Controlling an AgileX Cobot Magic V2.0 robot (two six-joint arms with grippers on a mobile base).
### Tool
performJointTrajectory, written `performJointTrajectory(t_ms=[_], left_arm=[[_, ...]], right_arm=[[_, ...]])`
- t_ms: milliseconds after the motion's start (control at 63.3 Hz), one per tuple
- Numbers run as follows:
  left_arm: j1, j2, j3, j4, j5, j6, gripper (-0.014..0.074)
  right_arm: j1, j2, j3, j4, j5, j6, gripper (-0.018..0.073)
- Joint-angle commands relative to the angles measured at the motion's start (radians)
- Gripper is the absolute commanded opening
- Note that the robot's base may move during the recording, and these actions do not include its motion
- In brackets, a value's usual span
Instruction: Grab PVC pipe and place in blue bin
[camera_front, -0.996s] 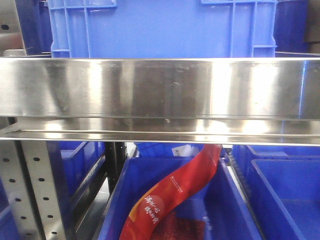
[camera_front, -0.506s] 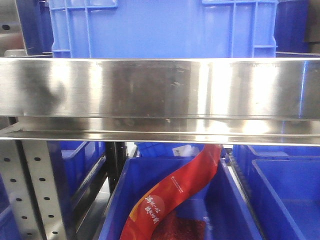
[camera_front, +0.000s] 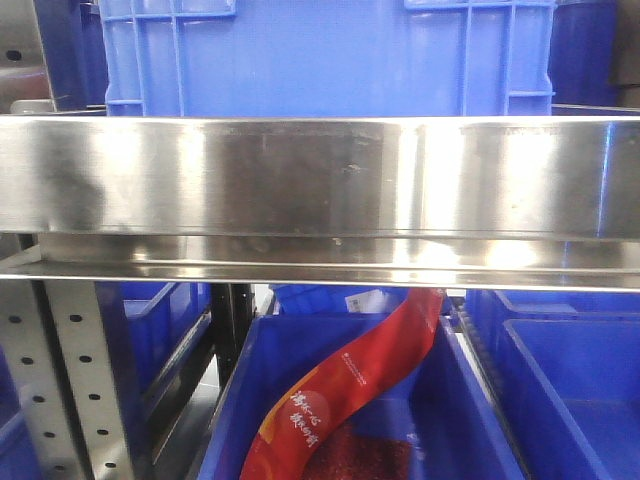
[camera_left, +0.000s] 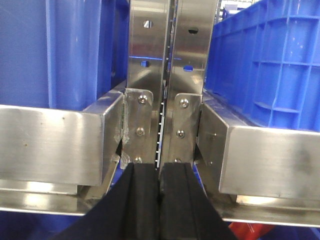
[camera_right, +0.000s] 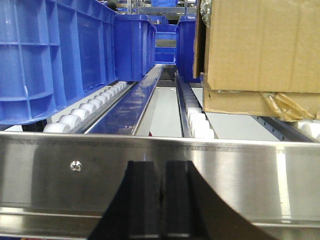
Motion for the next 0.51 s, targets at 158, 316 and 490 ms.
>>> performJointTrajectory(t_ms=[158,316,490], left_arm=[[0.003,-0.005,-0.002,0.006,-0.038,0.000,-0.0111],[0.003,-0.005,-0.002,0.040,-0.062,0.000,-0.0111],[0.003,-0.005,-0.002,0.040,-0.062,0.000,-0.0111]], right_arm=[[-0.003,-0.003,0.000,0.003,-0.013,-0.004,-0.0169],[-0.003,-0.003,0.000,0.003,-0.013,-0.004,-0.0169],[-0.003,-0.003,0.000,0.003,-0.013,-0.004,-0.0169]])
